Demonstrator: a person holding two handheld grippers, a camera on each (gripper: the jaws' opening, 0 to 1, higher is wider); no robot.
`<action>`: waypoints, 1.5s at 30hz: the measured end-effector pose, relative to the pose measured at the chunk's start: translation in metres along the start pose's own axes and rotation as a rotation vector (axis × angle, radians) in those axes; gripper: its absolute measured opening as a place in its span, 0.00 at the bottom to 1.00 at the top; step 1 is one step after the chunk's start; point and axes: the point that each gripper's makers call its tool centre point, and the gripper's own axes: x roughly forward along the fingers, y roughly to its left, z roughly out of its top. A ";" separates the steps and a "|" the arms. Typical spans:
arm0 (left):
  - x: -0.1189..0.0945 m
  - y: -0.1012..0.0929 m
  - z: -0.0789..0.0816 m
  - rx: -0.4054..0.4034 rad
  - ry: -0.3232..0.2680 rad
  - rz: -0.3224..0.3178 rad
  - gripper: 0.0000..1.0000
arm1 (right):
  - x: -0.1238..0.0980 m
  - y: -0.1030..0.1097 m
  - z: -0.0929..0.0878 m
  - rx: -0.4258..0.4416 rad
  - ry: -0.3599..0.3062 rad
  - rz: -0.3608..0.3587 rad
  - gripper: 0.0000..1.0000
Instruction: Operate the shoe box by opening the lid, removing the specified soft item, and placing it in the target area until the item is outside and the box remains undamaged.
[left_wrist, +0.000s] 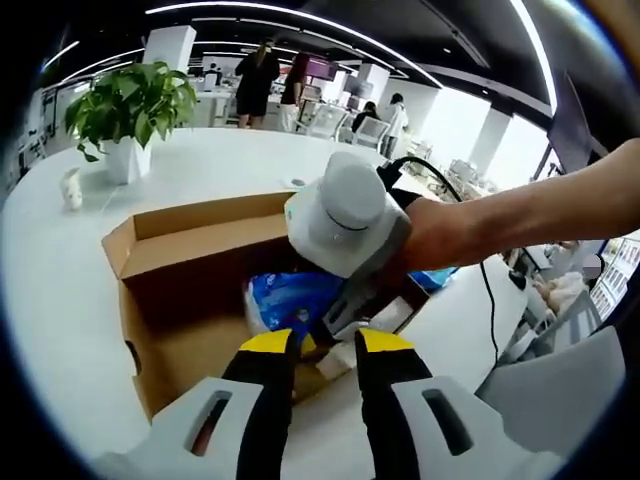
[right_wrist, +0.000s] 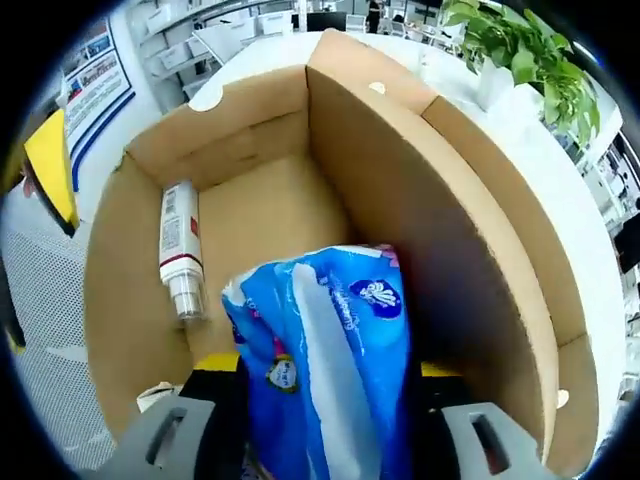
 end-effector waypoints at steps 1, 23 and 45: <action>0.000 0.000 0.000 0.000 0.000 0.000 0.23 | -0.001 0.001 0.000 0.000 0.000 0.000 0.53; -0.004 0.001 0.004 -0.012 -0.016 0.009 0.24 | -0.038 0.000 0.024 0.021 -0.084 -0.063 0.34; -0.003 -0.016 0.003 0.057 -0.012 -0.018 0.29 | -0.094 -0.013 0.040 0.061 -0.169 -0.135 0.35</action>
